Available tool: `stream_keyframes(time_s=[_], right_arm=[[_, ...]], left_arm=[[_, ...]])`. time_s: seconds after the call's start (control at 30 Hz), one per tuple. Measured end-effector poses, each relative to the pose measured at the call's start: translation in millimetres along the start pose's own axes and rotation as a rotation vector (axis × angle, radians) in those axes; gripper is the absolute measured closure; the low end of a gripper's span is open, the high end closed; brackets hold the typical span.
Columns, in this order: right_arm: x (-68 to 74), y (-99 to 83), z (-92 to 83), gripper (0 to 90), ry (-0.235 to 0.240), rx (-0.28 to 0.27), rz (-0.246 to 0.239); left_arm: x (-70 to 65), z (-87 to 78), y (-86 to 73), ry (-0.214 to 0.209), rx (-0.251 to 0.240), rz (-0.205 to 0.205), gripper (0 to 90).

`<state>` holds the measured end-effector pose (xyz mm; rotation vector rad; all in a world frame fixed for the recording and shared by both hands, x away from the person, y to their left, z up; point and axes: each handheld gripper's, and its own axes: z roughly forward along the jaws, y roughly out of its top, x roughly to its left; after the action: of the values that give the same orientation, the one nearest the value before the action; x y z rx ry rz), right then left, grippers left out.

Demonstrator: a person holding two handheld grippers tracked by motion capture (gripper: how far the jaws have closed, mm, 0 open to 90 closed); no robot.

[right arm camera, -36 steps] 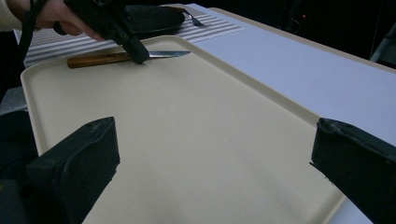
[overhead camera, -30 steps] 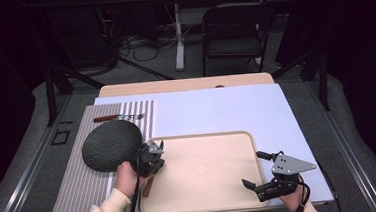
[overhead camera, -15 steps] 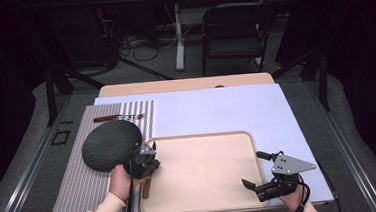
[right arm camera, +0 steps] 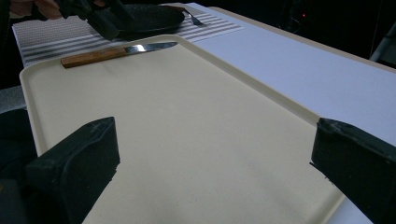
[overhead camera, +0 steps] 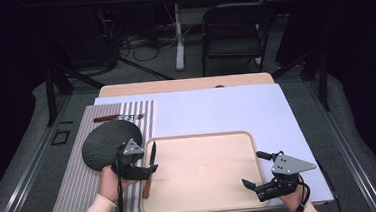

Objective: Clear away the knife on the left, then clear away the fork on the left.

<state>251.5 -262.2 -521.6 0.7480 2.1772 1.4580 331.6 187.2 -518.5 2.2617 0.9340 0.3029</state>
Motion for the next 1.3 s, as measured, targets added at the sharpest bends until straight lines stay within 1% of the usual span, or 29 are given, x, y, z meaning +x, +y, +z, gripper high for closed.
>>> stream_keyframes(time_s=[0.1, 0.17, 0.27, 0.37, 0.53, 0.67, 0.83, 0.93, 1.07, 1.23, 1.3], right_arm=[[0.2, 0.1, -0.1, 0.2, 0.002, 0.0, -0.002], [0.2, 0.2, -0.1, 0.2, 0.001, 0.0, -0.003], [0.4, 0.2, 0.0, 0.2, 0.001, 0.001, -0.002], [0.1, 0.0, -0.1, 0.2, -0.001, 0.001, -0.002], [0.4, 0.1, 0.1, 0.2, 0.002, 0.002, -0.002], [0.5, 0.1, 0.2, 0.2, 0.001, 0.002, -0.001], [0.0, -0.1, 0.2, 0.2, -0.001, 0.004, 0.001], [0.2, -0.1, 0.3, 0.2, 0.0, 0.005, 0.002], [0.6, -0.1, 0.6, 0.2, 0.001, 0.007, 0.003], [0.9, -0.1, 1.5, 0.2, 0.005, 0.011, 0.001], [1.1, 0.0, 1.4, 0.3, 0.005, 0.009, 0.001]], left_arm=[[4.7, -5.4, -3.3, 0.009, -0.018, -0.019, 18.4], [6.8, -8.0, -5.8, 0.01, -0.027, -0.032, 14.9], [9.2, -11.6, -8.9, 0.017, -0.034, -0.036, 9.5], [10.4, -13.3, -10.8, 0.015, -0.041, -0.043, 6.2], [11.3, -15.9, -12.1, 0.018, -0.042, -0.039, 1.2], [11.5, -17.2, -12.8, 0.013, -0.049, -0.037, 0.1], [11.9, -20.7, -12.0, 0.017, -0.075, -0.016, 0.1], [14.0, -23.9, -10.0, 0.016, -0.091, -0.013, 0.1], [16.6, -29.0, -7.8, 0.025, -0.117, 0.002, 0.1], [22.4, -33.0, -7.4, 0.03, -0.13, 0.014, 0.0], [24.6, -35.0, -7.2, 0.04, -0.145, 0.014, 0.1]])
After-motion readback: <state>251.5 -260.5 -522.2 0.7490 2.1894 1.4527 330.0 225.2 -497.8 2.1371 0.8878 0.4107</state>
